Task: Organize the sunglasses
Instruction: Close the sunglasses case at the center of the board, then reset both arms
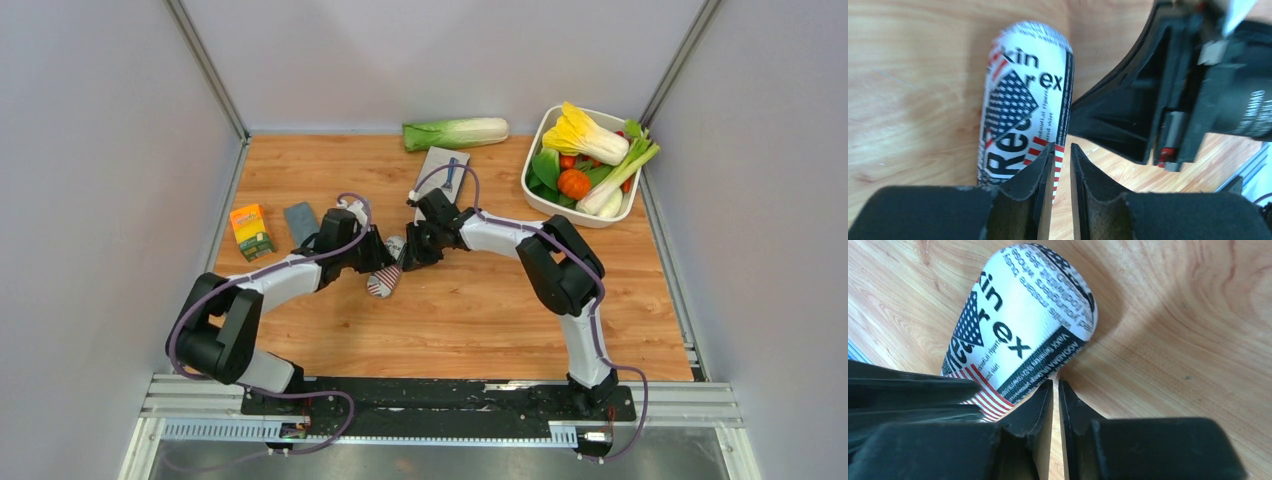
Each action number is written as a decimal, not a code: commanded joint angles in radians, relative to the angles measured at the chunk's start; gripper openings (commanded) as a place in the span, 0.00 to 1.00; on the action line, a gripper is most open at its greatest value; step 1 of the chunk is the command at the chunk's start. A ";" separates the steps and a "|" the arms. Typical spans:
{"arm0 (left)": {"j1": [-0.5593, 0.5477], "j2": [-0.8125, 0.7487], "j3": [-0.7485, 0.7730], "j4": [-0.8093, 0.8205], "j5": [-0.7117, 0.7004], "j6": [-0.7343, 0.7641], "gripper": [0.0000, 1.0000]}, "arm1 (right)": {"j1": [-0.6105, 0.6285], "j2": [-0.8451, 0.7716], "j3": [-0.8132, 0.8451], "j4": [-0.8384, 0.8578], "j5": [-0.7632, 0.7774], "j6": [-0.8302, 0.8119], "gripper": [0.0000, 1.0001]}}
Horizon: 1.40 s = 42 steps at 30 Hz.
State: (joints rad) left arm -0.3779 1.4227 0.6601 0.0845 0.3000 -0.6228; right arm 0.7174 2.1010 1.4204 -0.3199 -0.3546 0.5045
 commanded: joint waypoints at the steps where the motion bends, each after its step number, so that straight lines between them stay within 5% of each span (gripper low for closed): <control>1: -0.041 0.053 -0.007 -0.017 -0.013 -0.009 0.25 | -0.010 -0.061 -0.018 0.028 -0.003 0.003 0.16; 11: -0.046 0.009 0.059 -0.144 -0.087 0.040 0.27 | -0.058 -0.194 -0.069 -0.039 0.065 -0.029 0.17; 19: -0.046 -0.123 0.202 -0.399 -0.186 0.159 0.47 | -0.099 -0.390 -0.202 -0.038 0.163 -0.058 0.22; 21: -0.046 -0.197 0.211 -0.436 -0.228 0.178 0.57 | -0.108 -0.479 -0.251 -0.031 0.218 -0.076 0.32; 25: -0.044 -0.359 0.197 -0.473 -0.246 0.210 0.74 | -0.116 -0.706 -0.368 -0.001 0.334 -0.107 0.95; 26: -0.046 -0.385 0.188 -0.486 -0.254 0.215 0.74 | -0.116 -0.761 -0.397 0.002 0.388 -0.110 1.00; 38: -0.044 -0.886 -0.002 -0.471 -0.274 0.169 0.75 | -0.119 -1.438 -0.707 0.022 0.620 -0.110 1.00; 42: -0.044 -0.976 -0.039 -0.488 -0.269 0.147 0.75 | -0.119 -1.538 -0.739 -0.019 0.632 -0.093 1.00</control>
State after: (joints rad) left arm -0.4240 0.4973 0.6422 -0.3943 0.0395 -0.4488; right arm 0.5987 0.6228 0.7029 -0.3405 0.2214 0.4137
